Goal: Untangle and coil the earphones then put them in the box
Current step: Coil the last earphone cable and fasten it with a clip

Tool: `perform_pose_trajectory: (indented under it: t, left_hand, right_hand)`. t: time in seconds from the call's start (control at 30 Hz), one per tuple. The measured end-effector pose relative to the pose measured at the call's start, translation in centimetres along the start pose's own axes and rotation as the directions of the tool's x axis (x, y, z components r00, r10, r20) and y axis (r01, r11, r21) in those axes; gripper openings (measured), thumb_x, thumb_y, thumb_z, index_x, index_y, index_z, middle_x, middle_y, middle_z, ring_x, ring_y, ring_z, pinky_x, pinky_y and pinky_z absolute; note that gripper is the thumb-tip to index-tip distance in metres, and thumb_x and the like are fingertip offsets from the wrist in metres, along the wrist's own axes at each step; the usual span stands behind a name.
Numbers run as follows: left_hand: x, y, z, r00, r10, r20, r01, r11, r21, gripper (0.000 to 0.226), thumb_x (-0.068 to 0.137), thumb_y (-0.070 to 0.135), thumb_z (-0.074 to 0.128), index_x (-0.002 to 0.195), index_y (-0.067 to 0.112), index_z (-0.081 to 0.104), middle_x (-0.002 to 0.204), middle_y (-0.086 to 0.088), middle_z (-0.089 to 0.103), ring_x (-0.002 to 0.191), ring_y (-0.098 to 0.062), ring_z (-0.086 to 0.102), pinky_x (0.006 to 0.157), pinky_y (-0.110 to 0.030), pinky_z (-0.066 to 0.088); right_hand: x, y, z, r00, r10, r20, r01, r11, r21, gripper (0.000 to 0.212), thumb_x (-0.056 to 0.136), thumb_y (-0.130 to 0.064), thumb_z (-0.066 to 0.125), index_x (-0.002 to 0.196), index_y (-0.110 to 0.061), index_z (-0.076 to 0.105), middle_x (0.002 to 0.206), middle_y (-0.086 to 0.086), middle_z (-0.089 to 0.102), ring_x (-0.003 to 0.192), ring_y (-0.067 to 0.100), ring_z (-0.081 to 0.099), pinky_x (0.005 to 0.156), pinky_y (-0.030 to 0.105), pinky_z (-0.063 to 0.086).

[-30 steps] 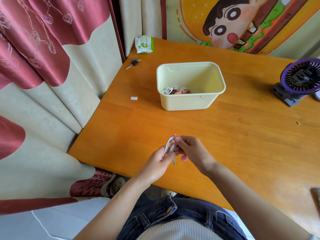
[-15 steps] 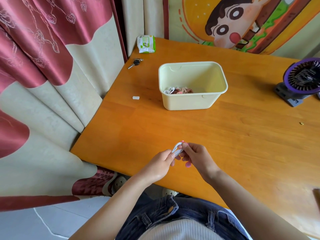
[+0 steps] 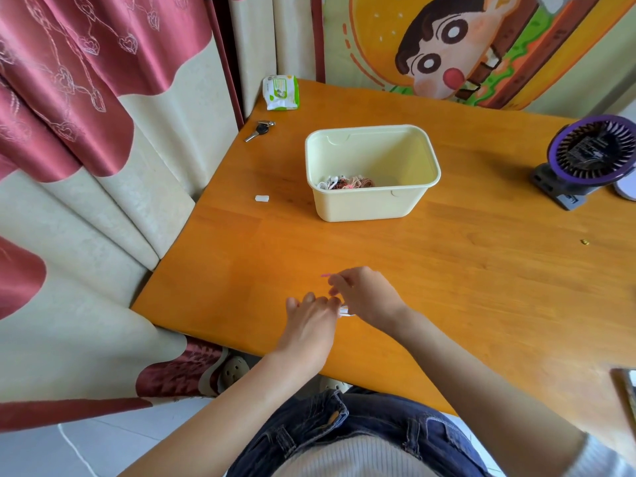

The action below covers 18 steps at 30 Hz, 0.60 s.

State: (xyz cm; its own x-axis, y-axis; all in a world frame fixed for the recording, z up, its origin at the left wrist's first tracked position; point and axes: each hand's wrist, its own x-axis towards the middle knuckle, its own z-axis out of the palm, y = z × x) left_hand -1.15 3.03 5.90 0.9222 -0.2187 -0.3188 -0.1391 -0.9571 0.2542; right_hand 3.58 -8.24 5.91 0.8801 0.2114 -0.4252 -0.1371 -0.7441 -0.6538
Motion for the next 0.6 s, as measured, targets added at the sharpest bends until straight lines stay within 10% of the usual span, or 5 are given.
perform_pose_trajectory:
  t: [0.17,0.37,0.6]
  left_hand:
    - [-0.1,-0.1,0.1,0.999,0.016,0.031,-0.016,1.0,0.013,0.027,0.096,-0.004,0.03,0.104,0.015,0.047,0.091,-0.001,0.035,0.107,-0.023,0.036,0.079,-0.031,0.016]
    - [-0.3,-0.2,0.9,0.998,-0.064,0.009,0.065,0.982,-0.176,0.021,0.099,0.0,0.031,0.097,0.019,0.04,0.091,0.0,0.043,0.097,-0.021,0.038,0.082,-0.031,0.024]
    - [-0.1,-1.2,0.9,0.993,0.02,0.118,0.016,0.957,-0.291,0.027,0.101,0.01,0.034,0.127,0.016,0.03,0.083,0.008,0.041,0.084,-0.02,0.037,0.082,-0.035,0.026]
  right_hand:
    - [0.4,-0.4,1.3,0.996,0.059,0.065,-0.043,0.974,-0.221,0.046,0.101,-0.033,0.033,0.065,-0.01,0.047,0.062,0.004,0.048,0.062,0.027,0.048,0.044,0.028,0.028]
    - [0.3,-0.5,0.9,0.98,-0.002,0.201,0.101,0.87,-0.483,0.031,0.101,-0.015,0.029,0.118,-0.007,0.054,0.078,0.005,0.054,0.08,0.031,0.057,0.043,0.027,0.025]
    - [-0.4,-0.4,1.1,0.95,0.025,0.312,0.144,0.85,-0.507,0.039,0.102,-0.02,0.029,0.074,-0.02,0.056,0.091,0.003,0.071,0.065,0.017,0.053,0.064,0.03,0.049]
